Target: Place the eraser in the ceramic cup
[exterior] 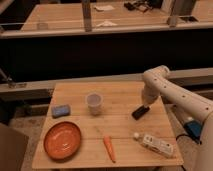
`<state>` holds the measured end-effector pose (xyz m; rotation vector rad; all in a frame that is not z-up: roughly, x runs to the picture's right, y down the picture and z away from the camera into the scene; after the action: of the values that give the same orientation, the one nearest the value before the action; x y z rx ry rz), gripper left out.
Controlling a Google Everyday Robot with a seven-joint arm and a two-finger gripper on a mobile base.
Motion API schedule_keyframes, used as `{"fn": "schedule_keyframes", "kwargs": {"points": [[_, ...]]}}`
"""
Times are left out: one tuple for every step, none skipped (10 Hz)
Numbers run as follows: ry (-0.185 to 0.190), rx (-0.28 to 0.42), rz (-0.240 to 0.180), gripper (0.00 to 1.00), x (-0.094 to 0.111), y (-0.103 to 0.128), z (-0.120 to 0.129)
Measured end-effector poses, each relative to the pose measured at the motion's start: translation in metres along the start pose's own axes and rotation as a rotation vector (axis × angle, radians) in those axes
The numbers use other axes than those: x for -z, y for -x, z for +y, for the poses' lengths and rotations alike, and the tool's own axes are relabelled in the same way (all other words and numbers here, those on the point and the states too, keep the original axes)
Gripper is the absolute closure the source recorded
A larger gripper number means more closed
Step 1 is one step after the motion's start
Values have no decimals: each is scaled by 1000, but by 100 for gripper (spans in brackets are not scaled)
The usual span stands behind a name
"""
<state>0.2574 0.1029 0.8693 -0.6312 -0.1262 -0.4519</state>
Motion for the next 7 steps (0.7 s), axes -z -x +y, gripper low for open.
{"fn": "schedule_keyframes", "kwargs": {"points": [[-1,6,-2,57,-7,0,-1],[-3,14,-7,47,-12,3,-4],[-4,18,-7,41,-13,3,-6],[-4,22,-9,39,-13,3,-7],[-3,27,-9,43,-13,1,-6],[-5,31,-7,51,-10,0,-6],[-11,35,-3,56,-5,-1,-8]]}}
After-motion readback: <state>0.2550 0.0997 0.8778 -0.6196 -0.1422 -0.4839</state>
